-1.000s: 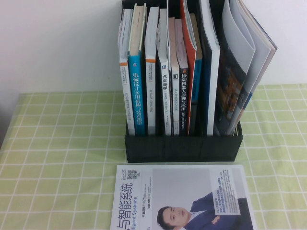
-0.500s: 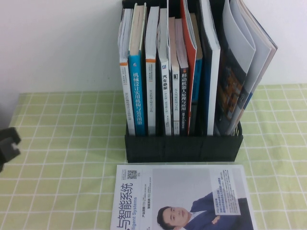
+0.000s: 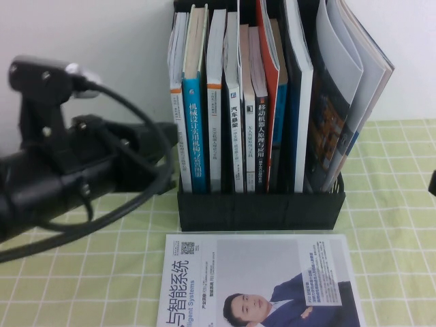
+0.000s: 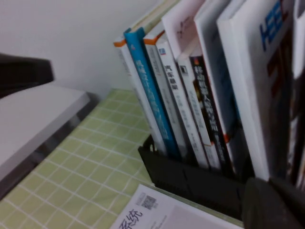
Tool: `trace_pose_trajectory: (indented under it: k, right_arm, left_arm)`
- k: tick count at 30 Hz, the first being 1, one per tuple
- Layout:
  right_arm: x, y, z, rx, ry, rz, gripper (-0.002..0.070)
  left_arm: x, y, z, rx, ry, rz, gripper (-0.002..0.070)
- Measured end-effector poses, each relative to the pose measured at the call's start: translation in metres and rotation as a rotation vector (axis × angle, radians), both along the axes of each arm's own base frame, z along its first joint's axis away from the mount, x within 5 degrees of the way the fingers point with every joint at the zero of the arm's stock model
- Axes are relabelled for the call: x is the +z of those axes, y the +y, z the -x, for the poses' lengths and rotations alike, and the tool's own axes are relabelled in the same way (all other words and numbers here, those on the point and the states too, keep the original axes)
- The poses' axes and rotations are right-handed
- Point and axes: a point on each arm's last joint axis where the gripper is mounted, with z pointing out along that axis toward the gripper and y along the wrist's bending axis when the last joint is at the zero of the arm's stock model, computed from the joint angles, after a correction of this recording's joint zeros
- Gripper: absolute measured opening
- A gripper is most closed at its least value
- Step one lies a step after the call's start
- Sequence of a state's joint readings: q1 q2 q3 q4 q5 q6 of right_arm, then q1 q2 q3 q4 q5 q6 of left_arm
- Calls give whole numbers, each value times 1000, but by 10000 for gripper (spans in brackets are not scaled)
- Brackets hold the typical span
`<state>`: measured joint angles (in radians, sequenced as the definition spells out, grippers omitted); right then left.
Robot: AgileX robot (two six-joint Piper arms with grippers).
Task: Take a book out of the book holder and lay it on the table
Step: Hold the bookshelf
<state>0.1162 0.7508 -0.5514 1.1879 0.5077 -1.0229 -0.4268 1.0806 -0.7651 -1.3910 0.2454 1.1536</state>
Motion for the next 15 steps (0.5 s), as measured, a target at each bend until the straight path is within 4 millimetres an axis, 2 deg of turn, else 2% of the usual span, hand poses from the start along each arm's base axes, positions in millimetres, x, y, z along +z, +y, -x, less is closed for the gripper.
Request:
trace_pose_trajectory:
  k: [6,12,15]
  right_arm:
    - [-9,7,-24,31,1,-32,38]
    - [-18,16,-42,85,45,-128,153]
    - [-27,20,-51,122,37,-97,209]
  left_arm:
    - [31,-44,-34,-131,-203,-95,-3]
    - [50,-83,-78,-258,-309,-118,-3]
    - [58,-100,-99,-310,-364,-124,-3]
